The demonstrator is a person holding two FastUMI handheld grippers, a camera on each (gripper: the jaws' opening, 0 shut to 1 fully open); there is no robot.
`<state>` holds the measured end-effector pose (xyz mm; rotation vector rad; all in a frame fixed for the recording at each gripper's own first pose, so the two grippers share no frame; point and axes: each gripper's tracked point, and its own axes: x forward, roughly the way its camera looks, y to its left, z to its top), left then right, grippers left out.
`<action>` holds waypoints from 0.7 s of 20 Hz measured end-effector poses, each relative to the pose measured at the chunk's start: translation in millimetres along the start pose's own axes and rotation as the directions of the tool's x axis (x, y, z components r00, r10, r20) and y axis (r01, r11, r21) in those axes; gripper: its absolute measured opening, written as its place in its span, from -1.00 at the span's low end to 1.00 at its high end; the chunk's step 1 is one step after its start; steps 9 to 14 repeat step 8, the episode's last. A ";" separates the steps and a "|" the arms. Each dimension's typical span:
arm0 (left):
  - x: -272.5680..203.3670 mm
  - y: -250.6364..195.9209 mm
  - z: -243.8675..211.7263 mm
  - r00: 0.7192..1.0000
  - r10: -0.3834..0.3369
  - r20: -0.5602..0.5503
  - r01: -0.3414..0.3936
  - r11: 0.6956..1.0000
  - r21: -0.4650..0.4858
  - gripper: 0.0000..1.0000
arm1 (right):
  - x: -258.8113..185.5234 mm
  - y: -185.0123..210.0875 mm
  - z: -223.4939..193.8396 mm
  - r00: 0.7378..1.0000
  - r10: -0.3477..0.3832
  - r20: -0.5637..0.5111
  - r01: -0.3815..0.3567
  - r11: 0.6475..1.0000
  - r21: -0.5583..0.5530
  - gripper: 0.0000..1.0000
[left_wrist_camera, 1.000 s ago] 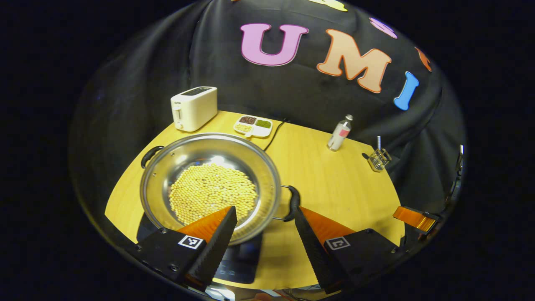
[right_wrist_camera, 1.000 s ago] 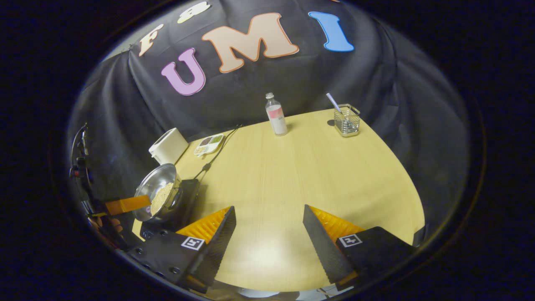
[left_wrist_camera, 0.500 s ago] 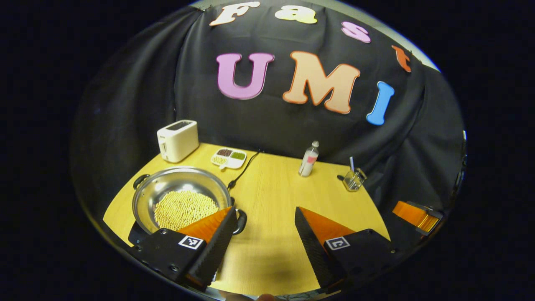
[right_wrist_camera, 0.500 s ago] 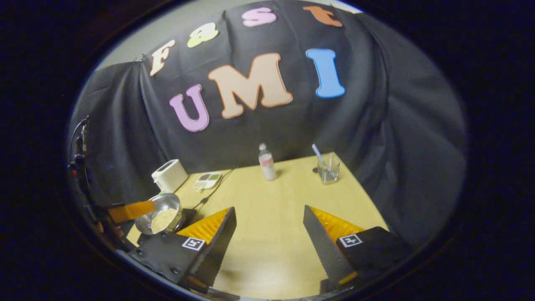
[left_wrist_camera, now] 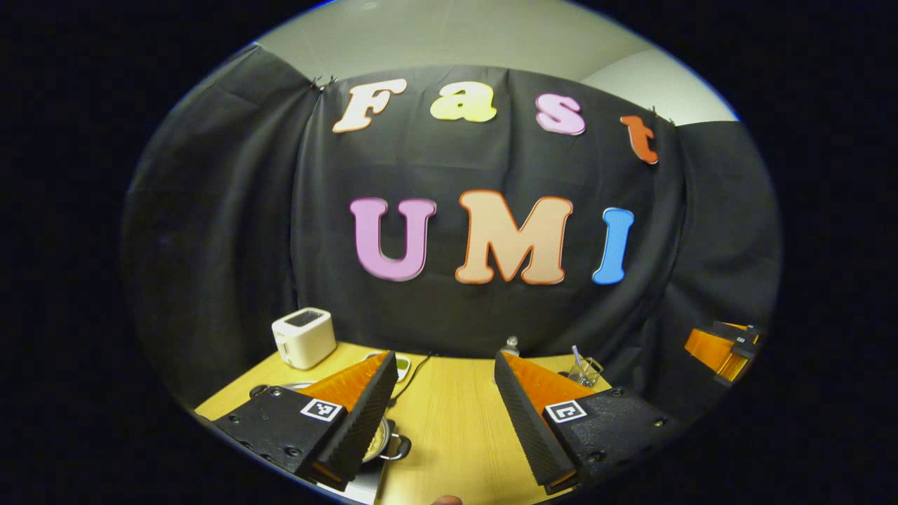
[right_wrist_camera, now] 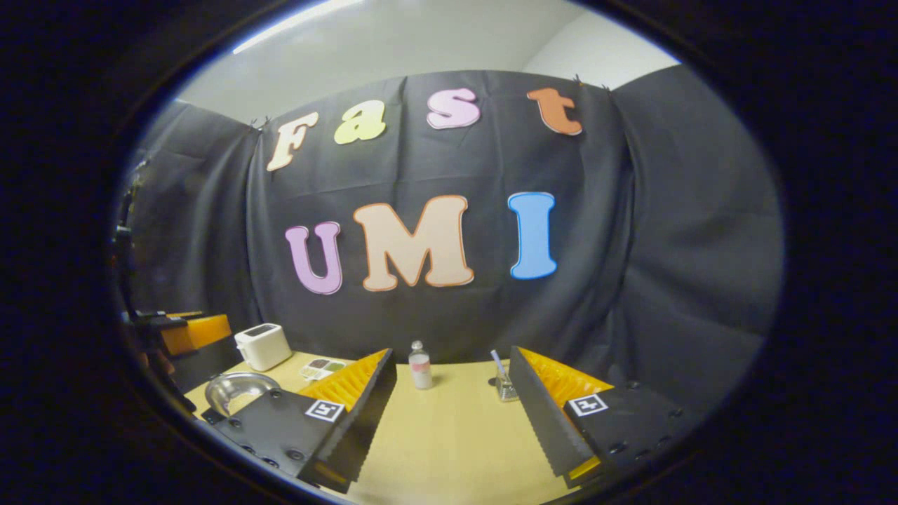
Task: First push the handle of the pot to place it horizontally, then grasp the pot with both hands and set it on the induction cooktop.
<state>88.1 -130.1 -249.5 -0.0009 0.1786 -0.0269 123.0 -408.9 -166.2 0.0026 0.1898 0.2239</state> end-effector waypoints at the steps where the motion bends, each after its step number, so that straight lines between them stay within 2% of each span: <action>1: -3.4 0.4 10.0 0.999 0.005 0.035 -0.005 1.000 0.013 0.79 | -1.4 -1.8 6.4 1.000 -0.012 0.029 0.012 1.000 -0.023 0.84; 2: -5.2 0.7 20.5 0.997 0.013 0.073 -0.015 1.000 0.026 0.79 | -3.1 -1.7 10.2 0.998 -0.021 0.051 0.023 0.999 -0.039 0.99; 6: -12.5 -0.8 46.1 0.985 0.016 0.175 -0.029 0.997 0.074 0.78 | -11.3 2.5 11.8 0.996 -0.037 0.081 0.041 0.998 -0.048 0.99; 7: -12.1 -3.7 50.1 0.983 0.003 0.183 -0.018 0.997 0.080 0.78 | -10.2 2.4 11.8 0.996 -0.042 0.084 0.046 0.998 -0.043 0.99; 8: -9.3 -5.0 50.9 0.983 -0.005 0.186 -0.011 0.997 0.083 0.67 | -11.9 2.0 14.0 0.995 -0.047 0.092 0.051 0.998 -0.040 0.99; 14: -9.3 -5.0 50.9 0.983 -0.005 0.186 -0.011 0.997 0.083 0.67 | -11.9 2.0 14.0 0.995 -0.047 0.092 0.051 0.998 -0.040 0.99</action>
